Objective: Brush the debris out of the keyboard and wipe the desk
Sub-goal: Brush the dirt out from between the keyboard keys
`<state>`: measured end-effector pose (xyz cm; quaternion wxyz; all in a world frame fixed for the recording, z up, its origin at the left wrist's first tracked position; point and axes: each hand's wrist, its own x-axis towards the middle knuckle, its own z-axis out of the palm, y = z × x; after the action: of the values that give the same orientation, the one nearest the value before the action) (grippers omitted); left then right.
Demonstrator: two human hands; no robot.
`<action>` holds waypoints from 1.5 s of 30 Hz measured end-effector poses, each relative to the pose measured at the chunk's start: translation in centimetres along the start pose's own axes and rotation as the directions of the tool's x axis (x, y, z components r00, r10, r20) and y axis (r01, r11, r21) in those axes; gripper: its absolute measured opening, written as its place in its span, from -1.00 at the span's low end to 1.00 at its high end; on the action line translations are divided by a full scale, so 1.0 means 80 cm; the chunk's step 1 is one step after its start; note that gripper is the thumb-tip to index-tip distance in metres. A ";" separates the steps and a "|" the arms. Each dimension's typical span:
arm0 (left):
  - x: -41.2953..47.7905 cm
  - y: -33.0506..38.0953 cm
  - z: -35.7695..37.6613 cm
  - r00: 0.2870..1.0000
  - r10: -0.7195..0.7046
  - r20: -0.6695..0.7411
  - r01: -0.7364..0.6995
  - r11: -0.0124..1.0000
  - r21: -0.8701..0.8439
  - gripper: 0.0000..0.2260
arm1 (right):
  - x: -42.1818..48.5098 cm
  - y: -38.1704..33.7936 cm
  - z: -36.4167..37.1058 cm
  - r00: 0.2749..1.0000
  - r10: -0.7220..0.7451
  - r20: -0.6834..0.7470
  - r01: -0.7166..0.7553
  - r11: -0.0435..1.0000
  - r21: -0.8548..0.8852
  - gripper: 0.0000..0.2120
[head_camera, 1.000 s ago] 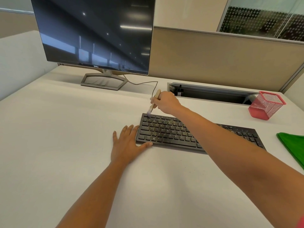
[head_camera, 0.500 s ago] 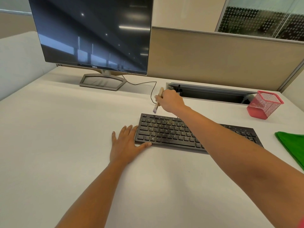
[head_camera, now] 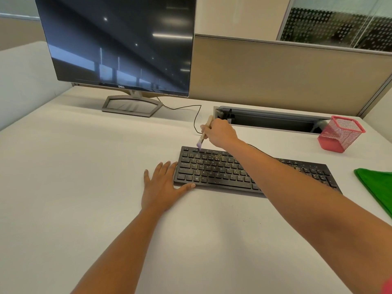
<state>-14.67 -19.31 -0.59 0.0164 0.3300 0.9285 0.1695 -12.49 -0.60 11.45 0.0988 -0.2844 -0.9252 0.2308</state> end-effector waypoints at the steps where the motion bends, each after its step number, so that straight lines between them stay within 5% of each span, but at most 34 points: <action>1: 0.000 0.000 0.000 1.000 0.000 -0.001 0.000 1.000 -0.001 -0.05 | 0.000 0.001 0.002 1.000 0.001 0.014 -0.001 1.000 -0.002 -0.63; 6: -0.001 0.000 0.000 1.000 0.003 -0.004 -0.003 1.000 -0.010 0.02 | -0.002 -0.004 -0.002 0.999 -0.003 0.044 0.005 0.999 -0.036 -0.68; 12: -0.001 0.001 -0.001 1.000 0.001 -0.003 -0.001 1.000 -0.001 -0.05 | -0.002 -0.007 0.007 0.997 -0.049 0.056 0.041 0.990 0.131 -0.62; 21: -0.001 0.000 0.000 1.000 0.000 -0.005 0.000 1.000 -0.011 -0.04 | -0.008 -0.003 -0.014 0.997 -0.061 -0.057 0.040 0.949 -0.313 -0.78; 27: -0.001 0.001 -0.001 1.000 -0.003 -0.004 0.003 1.000 -0.004 -0.06 | -0.008 -0.001 -0.006 0.996 -0.075 0.038 0.076 0.997 -0.029 -0.62; 33: -0.002 0.001 -0.002 1.000 -0.005 0.002 0.005 1.000 -0.002 -0.05 | -0.010 0.004 -0.015 0.998 -0.060 -0.003 0.057 0.968 -0.244 -0.74; 38: -0.001 0.003 -0.003 1.000 -0.006 0.008 0.006 1.000 -0.002 -0.04 | -0.001 0.005 -0.013 0.997 0.005 -0.082 -0.015 0.992 -0.122 -0.63; 45: -0.003 0.003 -0.004 1.000 -0.007 0.014 0.007 1.000 -0.005 -0.04 | -0.004 0.008 -0.011 0.997 0.055 0.046 -0.049 0.992 -0.115 -0.70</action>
<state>-14.42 -19.37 -0.23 0.0240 0.3280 0.9291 0.1693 -11.64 0.06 11.91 0.0537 -0.3079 -0.9312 0.1874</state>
